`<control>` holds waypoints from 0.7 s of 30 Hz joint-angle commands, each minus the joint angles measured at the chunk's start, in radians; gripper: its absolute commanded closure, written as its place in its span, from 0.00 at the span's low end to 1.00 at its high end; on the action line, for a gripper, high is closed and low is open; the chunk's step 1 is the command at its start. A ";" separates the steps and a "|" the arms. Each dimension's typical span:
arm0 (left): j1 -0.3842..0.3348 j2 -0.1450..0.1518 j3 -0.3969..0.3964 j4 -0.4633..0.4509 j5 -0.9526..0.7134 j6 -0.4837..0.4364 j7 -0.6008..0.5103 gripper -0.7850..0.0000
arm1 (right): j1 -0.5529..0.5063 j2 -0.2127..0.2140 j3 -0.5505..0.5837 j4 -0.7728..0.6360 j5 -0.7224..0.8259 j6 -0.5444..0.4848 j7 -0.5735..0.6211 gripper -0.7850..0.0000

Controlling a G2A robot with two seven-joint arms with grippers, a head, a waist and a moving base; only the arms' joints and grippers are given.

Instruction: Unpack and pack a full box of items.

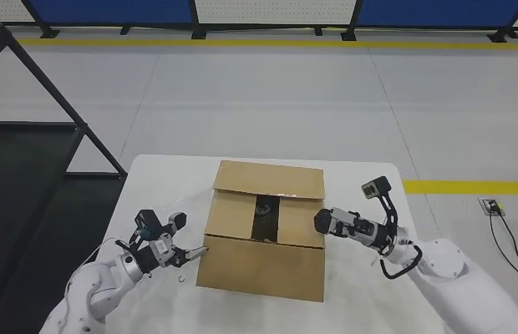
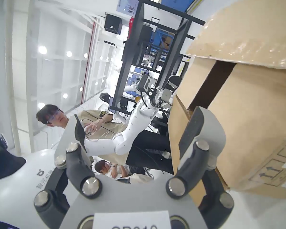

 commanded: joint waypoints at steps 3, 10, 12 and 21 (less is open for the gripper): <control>0.000 0.000 0.005 -0.001 -0.002 0.002 0.007 0.00 | 0.056 -0.026 -0.030 0.067 0.011 0.078 0.008 0.00; -0.007 0.001 0.013 0.006 -0.005 0.002 0.011 0.00 | 0.137 -0.080 -0.088 0.170 -0.001 0.135 -0.035 0.00; -0.010 0.002 0.015 0.009 -0.004 0.000 0.011 0.00 | 0.160 -0.096 -0.105 0.191 -0.018 0.155 -0.063 0.00; -0.023 0.003 0.027 0.017 -0.012 -0.005 0.005 0.00 | 0.214 -0.152 -0.133 0.233 -0.043 0.095 -0.116 0.00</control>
